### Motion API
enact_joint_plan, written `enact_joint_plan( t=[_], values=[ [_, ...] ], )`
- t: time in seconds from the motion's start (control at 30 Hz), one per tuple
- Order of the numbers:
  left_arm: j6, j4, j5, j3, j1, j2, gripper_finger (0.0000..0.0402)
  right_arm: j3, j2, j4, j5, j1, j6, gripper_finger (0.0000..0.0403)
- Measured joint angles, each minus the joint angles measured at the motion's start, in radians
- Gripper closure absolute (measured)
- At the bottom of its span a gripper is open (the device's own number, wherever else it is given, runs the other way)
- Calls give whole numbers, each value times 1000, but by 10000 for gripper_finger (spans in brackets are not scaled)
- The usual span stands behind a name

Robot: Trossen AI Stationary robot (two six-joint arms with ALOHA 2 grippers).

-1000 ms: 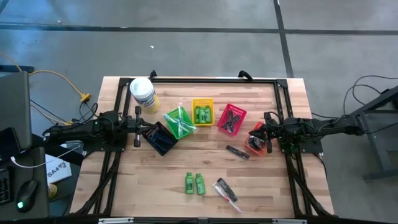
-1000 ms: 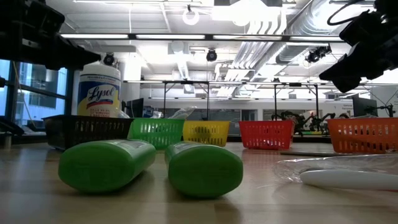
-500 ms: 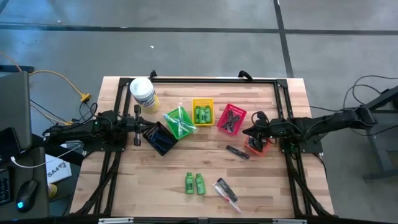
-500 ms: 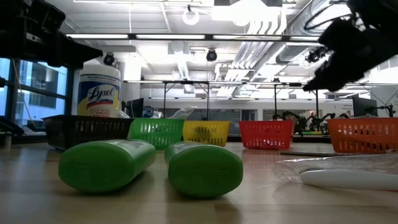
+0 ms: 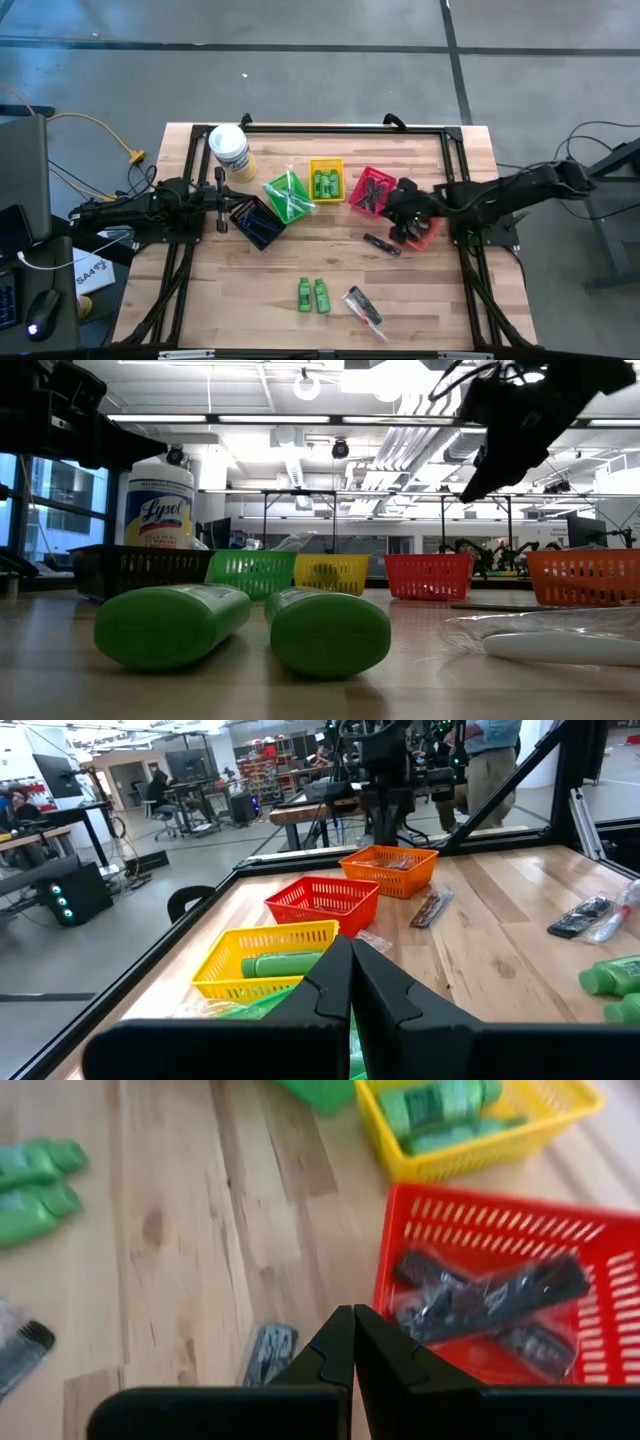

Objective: Pick & Place Travel size toiletries
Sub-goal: Put the black hair comb into the red bin

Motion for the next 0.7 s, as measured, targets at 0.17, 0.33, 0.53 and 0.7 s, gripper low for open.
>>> enact_joint_plan(
  t=[0.17,0.33,0.53,0.7],
  values=[
    [1,-8,0,0,0,0,402,109,143,-105,-4,47,38,370],
    [2,-16,-1,0,0,0,401,167,239,-110,-6,102,51,288],
    [3,-22,-1,0,0,0,402,185,304,-110,-131,122,60,198],
    [3,-23,-1,0,0,0,402,185,369,-110,-133,124,113,174]
  ],
)
